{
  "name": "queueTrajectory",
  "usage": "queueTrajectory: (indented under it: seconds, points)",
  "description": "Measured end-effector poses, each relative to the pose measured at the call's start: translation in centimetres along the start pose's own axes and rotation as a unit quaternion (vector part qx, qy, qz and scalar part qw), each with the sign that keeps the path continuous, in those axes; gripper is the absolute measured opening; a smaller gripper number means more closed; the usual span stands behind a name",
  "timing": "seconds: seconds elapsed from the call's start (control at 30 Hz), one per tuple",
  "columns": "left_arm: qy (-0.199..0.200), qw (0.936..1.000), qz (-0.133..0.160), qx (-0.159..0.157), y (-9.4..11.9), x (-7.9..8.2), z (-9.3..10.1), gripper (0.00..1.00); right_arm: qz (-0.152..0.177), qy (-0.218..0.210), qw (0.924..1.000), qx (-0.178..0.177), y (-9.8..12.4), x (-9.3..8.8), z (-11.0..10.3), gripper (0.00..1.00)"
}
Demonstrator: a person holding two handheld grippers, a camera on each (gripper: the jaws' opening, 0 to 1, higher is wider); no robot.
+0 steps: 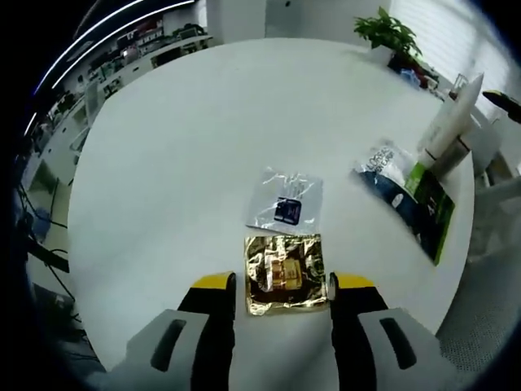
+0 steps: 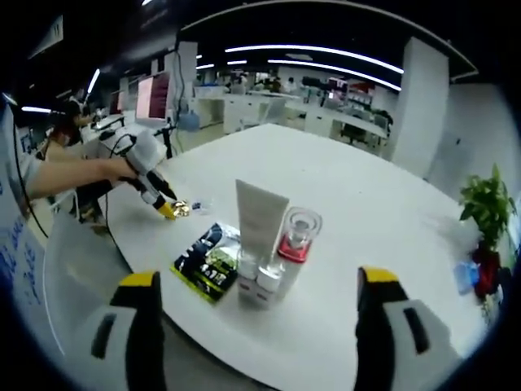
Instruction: Arrange the skincare products in the storage area until every visible bottle or jar stands upright without overlapping.
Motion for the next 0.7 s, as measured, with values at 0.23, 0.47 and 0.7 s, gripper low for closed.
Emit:
queueTrajectory:
  seconds: [0.23,0.47,0.7]
  points:
    - [0.0,0.9999,-0.007,0.013,-0.12,0.22,-0.05,0.36,-0.001,0.001,1.0,-0.001,-0.14,0.0,0.12,1.0]
    - [0.019,0.9997,-0.006,0.016,-0.05,0.23,-0.13,0.42,-0.002,-0.001,1.0,-0.003,-0.2,-0.13,0.33,1.0]
    - [0.05,0.9984,-0.006,0.027,0.15,-0.24,0.46,0.49,-0.008,-0.002,1.0,-0.002,-0.48,-0.49,0.38,1.0]
Point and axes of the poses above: the point that each gripper's makers call its tool centre point, and the gripper's own axes: y roughly backward along the fingers, z roughly to its right, x roughly out of its top, the point moved 7 cm from there along y, roughly backward along the fingers, and after that the axes turned 11 degrees about y, right-handed, at the moved point
